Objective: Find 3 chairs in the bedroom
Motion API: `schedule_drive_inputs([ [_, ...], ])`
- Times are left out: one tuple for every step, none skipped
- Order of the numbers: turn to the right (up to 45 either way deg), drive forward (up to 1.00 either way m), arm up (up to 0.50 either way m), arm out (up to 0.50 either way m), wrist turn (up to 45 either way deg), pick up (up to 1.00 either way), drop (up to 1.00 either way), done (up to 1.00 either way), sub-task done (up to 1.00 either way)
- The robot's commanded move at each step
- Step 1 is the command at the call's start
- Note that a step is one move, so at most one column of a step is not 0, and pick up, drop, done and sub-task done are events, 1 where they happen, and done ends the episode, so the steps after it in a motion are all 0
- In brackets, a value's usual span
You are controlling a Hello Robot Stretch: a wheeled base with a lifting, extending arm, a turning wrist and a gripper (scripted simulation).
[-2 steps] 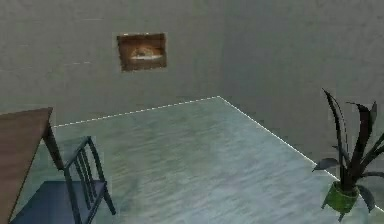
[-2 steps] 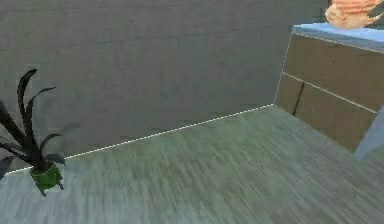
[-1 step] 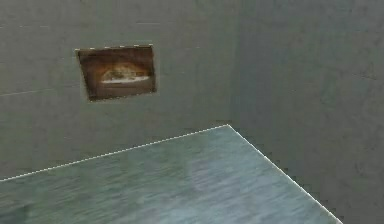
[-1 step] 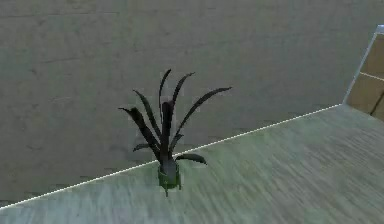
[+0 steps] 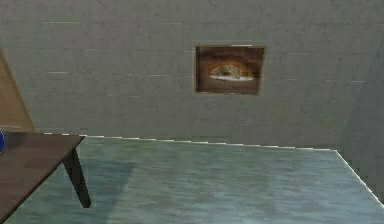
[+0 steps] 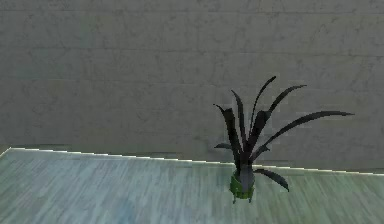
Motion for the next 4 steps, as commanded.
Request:
schedule_drive_inputs([
  [0.0,0.05,0.0,0.0,0.0,0.0,0.0,0.0,0.0],
  [3.0,0.0,0.0,0.0,0.0,0.0,0.0,0.0,0.0],
  [0.0,0.5,0.0,0.0,0.0,0.0,0.0,0.0,0.0],
  [-27.0,0.0,0.0,0.0,0.0,0.0,0.0,0.0,0.0],
])
